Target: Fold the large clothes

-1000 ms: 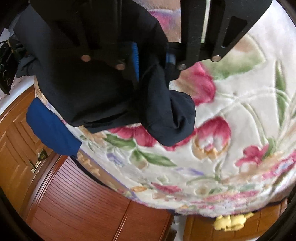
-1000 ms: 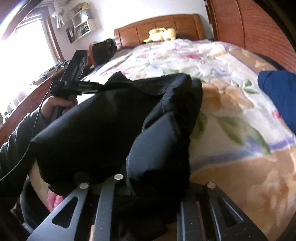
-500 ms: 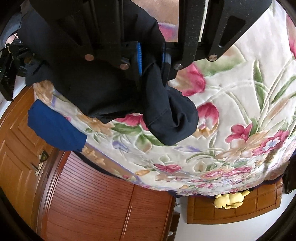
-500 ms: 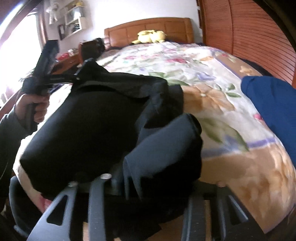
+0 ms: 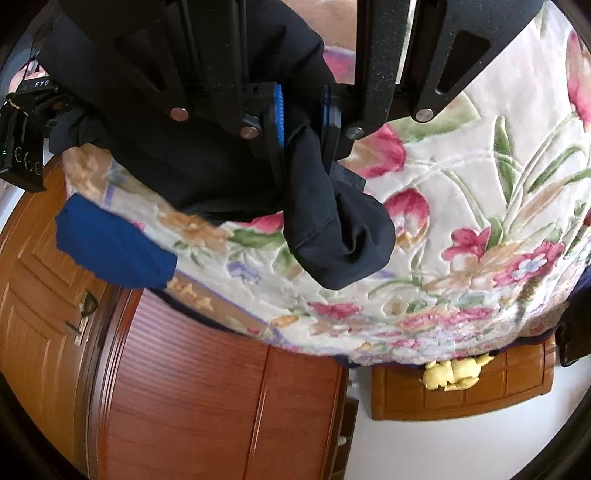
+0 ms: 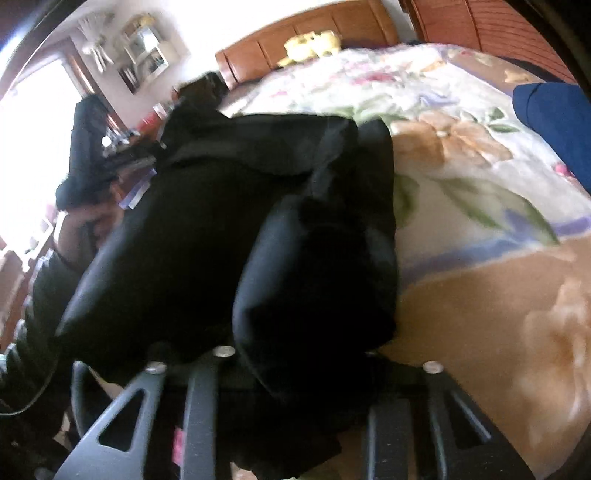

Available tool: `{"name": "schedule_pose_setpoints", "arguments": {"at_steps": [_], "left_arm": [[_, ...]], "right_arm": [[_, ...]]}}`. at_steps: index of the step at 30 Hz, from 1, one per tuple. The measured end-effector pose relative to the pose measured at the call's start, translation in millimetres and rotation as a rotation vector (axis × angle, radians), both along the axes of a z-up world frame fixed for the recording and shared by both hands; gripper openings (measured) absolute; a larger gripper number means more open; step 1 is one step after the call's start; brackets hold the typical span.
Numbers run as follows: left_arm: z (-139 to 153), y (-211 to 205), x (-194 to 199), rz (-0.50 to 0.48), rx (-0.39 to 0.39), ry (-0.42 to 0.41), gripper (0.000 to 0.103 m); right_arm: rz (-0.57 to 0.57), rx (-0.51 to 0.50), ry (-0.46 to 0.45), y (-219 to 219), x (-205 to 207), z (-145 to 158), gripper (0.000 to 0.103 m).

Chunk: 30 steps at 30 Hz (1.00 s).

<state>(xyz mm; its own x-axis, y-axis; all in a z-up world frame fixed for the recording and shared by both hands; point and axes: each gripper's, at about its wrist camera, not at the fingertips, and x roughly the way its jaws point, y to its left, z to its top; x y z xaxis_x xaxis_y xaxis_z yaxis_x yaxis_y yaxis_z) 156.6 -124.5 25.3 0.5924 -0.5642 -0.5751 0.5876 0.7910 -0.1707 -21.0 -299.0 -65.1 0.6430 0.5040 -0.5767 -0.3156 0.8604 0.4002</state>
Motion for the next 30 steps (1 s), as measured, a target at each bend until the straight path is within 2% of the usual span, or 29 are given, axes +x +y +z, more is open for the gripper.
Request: {"name": "schedule_pose_setpoints", "arguments": {"at_steps": [3,10,14,17,21,25,27,30], "left_arm": [[24,-3,-13,0.001,-0.031,-0.057,0.014],[78,-24,-30,-0.014,-0.069,-0.165,0.013],[100,-44,-26,-0.017,-0.107,-0.2,0.013],[123,-75,-22,-0.046,-0.137,-0.228,0.013],[172,-141,-15,-0.121,-0.18,-0.288,0.013],[198,-215,8,-0.201,-0.212,-0.294,0.013],[198,-258,23,-0.235,-0.214,-0.281,0.013],[176,-332,42,-0.271,-0.193,-0.226,0.014]], "right_arm": [[-0.029,0.025,-0.101,-11,-10,18,0.013],[-0.042,0.017,-0.25,-42,-12,65,0.012],[-0.065,-0.028,-0.352,-63,-17,100,0.011],[-0.106,-0.079,-0.421,-90,-21,131,0.011],[-0.172,-0.184,-0.486,-133,-28,183,0.011],[-0.298,-0.281,-0.533,-187,-44,219,0.011],[-0.36,-0.34,-0.522,-215,-47,226,0.011],[-0.46,-0.419,-0.461,-264,-40,219,0.011]]}}
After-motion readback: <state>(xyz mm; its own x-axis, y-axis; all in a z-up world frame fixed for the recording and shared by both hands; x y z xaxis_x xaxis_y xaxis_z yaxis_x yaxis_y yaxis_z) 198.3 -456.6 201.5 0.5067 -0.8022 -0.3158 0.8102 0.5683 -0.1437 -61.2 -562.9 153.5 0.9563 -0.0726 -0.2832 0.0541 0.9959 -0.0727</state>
